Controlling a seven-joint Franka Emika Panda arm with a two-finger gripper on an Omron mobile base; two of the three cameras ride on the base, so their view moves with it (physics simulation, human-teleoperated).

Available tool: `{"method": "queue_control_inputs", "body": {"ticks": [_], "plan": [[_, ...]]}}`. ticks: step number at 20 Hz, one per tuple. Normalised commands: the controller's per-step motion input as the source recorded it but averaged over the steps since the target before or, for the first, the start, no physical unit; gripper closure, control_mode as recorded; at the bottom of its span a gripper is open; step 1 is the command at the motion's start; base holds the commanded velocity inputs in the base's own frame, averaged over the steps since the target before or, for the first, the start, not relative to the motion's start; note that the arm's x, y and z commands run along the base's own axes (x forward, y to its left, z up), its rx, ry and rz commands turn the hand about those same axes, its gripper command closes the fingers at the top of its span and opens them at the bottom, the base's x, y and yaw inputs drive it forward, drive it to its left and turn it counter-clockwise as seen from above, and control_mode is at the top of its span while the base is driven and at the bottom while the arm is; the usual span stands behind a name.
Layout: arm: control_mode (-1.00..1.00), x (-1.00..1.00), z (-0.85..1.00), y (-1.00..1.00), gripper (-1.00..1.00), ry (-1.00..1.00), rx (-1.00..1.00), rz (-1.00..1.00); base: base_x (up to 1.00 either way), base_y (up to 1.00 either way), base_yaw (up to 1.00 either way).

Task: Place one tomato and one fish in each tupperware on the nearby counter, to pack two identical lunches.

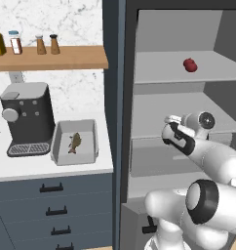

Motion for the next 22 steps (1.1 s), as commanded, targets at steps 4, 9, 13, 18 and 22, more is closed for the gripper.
{"method": "queue_control_inputs", "body": {"ticks": [4, 9, 13, 18, 22], "plan": [[-1.00, -1.00, 1.00, -0.34, 1.00, -0.01, 0.02, -0.06, 0.00, 0.00, 0.00], [-1.00, -1.00, 1.00, -0.12, 1.00, 0.14, 0.01, -0.07, 0.00, 0.00, 0.00], [1.00, -0.50, 0.25, 0.00, 1.00, 0.21, 0.00, 0.00, -0.50, 0.31, 0.00], [1.00, 0.00, 0.00, 0.00, 1.00, 0.00, 0.00, 0.00, -1.00, 1.00, 0.25], [1.00, 0.00, 0.00, 0.00, 1.00, 0.00, 0.00, 0.00, -0.88, 1.00, 0.39]]}}
